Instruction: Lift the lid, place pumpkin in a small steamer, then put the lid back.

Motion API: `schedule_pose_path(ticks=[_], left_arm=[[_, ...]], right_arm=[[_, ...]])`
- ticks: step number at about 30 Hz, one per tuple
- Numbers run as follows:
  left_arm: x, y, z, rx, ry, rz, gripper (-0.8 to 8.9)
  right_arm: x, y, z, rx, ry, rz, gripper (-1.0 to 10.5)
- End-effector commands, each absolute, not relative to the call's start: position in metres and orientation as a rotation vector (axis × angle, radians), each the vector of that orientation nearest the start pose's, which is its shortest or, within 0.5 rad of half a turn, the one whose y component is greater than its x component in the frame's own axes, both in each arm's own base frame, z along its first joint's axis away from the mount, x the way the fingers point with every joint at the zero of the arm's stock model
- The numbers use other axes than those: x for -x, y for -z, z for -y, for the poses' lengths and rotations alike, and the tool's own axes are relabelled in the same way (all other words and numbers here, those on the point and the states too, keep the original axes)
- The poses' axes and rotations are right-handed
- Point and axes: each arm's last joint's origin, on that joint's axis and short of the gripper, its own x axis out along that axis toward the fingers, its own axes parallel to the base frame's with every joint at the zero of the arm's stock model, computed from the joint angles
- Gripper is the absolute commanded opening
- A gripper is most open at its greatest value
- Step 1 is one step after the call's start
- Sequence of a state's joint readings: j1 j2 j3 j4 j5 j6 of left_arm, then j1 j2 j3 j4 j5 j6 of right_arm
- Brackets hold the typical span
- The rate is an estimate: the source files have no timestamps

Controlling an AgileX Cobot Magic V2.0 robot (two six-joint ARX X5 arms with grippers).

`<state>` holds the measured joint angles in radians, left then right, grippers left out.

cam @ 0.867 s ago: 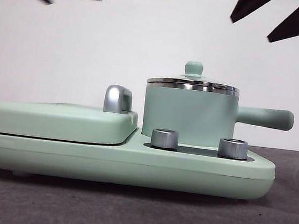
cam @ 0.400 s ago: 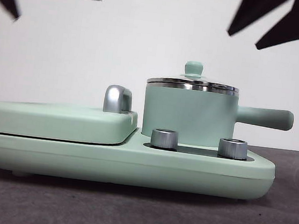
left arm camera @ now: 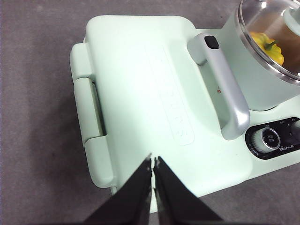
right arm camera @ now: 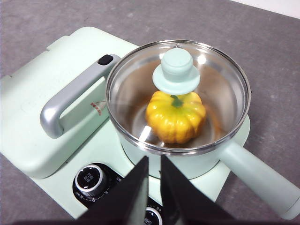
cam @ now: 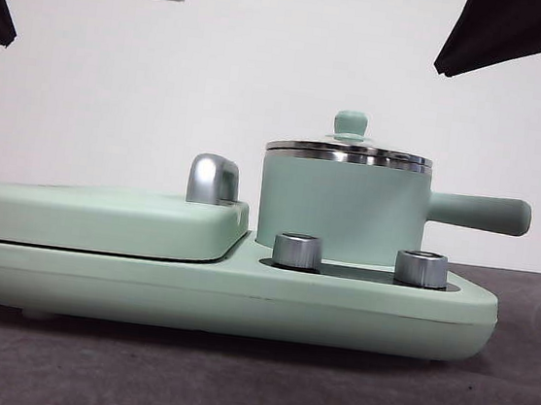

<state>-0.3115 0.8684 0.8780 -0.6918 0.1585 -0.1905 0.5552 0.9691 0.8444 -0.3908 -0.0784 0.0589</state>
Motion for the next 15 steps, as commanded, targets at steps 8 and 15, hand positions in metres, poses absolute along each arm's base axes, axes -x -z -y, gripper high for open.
schedule_pose_path(ticks=[8, 15], left_arm=[[-0.147, -0.322, 0.042, 0.059, 0.374, -0.548, 0.07], [-0.125, -0.315, 0.018, 0.093, 0.242, -0.33, 0.07]], right_arm=[[-0.174, -0.31, -0.112, 0.065, -0.612, -0.495, 0.4], [-0.174, -0.31, -0.112, 0.065, -0.612, -0.495, 0.4]])
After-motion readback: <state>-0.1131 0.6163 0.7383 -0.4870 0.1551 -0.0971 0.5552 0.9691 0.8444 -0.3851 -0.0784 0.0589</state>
